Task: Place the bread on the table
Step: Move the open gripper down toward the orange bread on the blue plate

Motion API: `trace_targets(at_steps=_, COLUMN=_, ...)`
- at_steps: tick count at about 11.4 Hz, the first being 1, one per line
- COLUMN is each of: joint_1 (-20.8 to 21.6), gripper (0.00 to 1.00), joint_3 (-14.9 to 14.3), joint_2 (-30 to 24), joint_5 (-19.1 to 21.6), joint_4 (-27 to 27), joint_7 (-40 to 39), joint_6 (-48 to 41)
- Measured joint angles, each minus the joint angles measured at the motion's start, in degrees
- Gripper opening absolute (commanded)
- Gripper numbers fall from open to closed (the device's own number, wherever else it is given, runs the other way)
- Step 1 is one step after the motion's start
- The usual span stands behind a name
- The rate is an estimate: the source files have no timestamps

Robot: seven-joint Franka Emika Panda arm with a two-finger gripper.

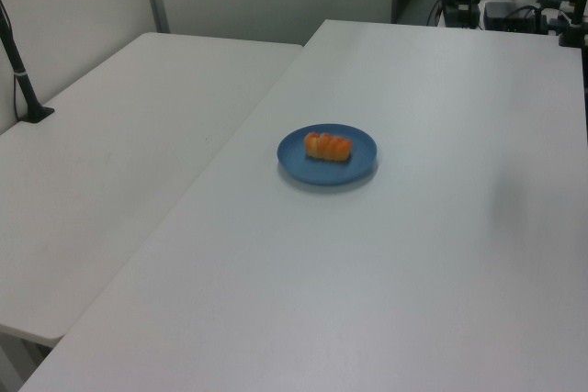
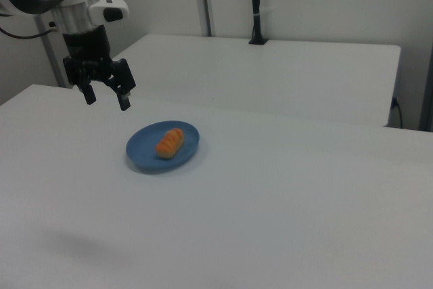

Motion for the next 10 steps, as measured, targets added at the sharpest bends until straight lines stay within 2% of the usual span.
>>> trace_targets(at_steps=10, joint_1=-0.11, gripper=1.0, joint_3=0.0, joint_2=0.4, joint_5=0.0, joint_4=0.15, joint_7=0.0, joint_6=0.61)
